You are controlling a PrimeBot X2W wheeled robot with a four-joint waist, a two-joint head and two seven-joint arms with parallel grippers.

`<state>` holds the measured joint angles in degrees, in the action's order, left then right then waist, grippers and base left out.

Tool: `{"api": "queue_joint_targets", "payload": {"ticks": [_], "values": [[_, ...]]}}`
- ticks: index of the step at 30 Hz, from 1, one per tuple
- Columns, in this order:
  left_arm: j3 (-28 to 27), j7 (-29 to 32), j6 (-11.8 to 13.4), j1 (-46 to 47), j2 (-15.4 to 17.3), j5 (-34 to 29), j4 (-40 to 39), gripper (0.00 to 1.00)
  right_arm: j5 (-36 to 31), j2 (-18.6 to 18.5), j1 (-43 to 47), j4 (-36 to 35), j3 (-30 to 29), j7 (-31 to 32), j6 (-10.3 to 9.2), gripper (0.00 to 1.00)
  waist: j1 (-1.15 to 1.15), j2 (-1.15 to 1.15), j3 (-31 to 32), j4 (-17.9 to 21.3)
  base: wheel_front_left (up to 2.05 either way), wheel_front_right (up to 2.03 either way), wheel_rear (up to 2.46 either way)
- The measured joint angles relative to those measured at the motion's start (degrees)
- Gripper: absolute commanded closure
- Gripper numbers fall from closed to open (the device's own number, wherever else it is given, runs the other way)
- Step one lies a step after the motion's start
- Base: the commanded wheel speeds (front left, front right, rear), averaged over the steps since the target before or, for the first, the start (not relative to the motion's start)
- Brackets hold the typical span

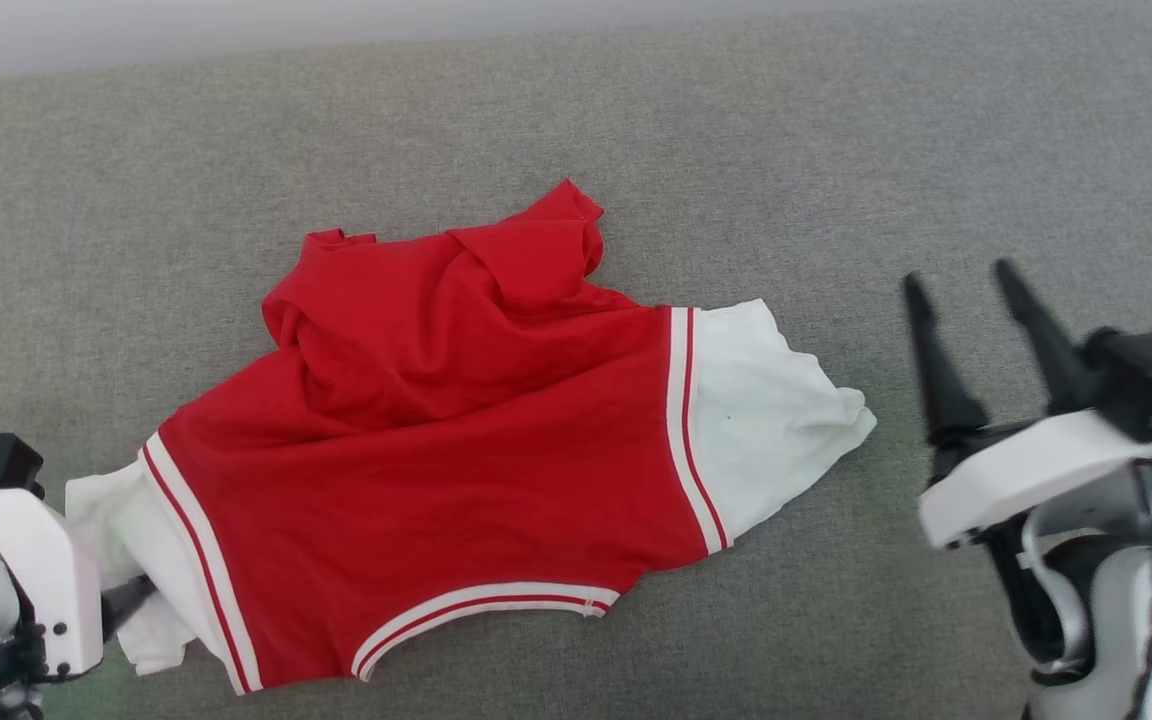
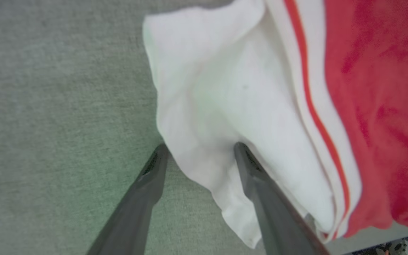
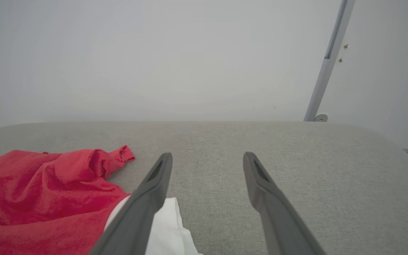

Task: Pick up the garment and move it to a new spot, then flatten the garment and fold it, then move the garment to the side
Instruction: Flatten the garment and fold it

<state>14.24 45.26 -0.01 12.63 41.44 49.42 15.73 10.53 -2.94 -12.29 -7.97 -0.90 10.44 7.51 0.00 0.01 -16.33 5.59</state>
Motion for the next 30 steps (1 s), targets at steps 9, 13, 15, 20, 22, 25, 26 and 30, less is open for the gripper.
{"api": "queue_joint_targets", "payload": {"ticks": [9,13,15,20,22,25,26,30], "values": [[1.67,-1.98,-2.93,3.58,-1.78,-0.58,3.61,1.0,3.65,-4.85,0.56,4.56,6.34,11.84,-0.01,0.0,0.0,0.0,-0.06,-1.73,0.0,0.0,0.0],[2.43,-2.35,-3.5,5.25,-2.61,-0.69,4.2,1.0,5.09,-7.88,-0.83,7.6,8.37,17.07,-0.01,0.0,0.0,0.0,-0.65,-3.01,0.0,0.0,0.0],[3.08,-2.42,-3.74,6.28,-3.08,-1.05,4.32,1.0,5.13,-9.37,-2.15,9.69,9.11,19.04,0.0,0.0,0.0,0.0,-1.08,-3.78,0.0,0.0,0.0],[4.47,-2.67,-4.58,8.58,-4.14,-1.72,4.3,1.0,5.03,-12.44,-5.5,15.61,11.14,23.83,-0.01,0.0,0.0,0.0,-2.39,-5.71,0.0,0.0,0.0],[4.79,-3.08,-4.8,9.22,-4.68,-2.07,4.34,1.0,5.97,-13.23,-6.91,17.73,12.21,26.58,-0.01,0.0,0.0,0.0,-2.89,-6.39,0.0,0.0,0.0],[5.32,-3.49,-5.13,10.09,-5.22,-2.15,4.52,1.0,8.51,-14.49,-9.37,20.43,14.24,30.53,-0.02,0.0,0.0,0.0,-3.51,-7.32,0.0,0.0,0.0],[5.48,-3.52,-5.22,10.4,-5.49,-2.15,4.65,1.0,9.14,-14.85,-10.1,21.27,14.96,31.88,-0.04,0.0,0.0,0.0,-3.65,-7.57,0.0,0.0,0.0],[6.1,-3.93,-5.55,11.03,-5.88,-2.18,5.27,1.0,13.73,-17.03,-13.38,22.87,18.34,38.87,-0.45,1.0,0.0,0.0,-3.87,-8.42,0.0,0.0,0.0]]}}
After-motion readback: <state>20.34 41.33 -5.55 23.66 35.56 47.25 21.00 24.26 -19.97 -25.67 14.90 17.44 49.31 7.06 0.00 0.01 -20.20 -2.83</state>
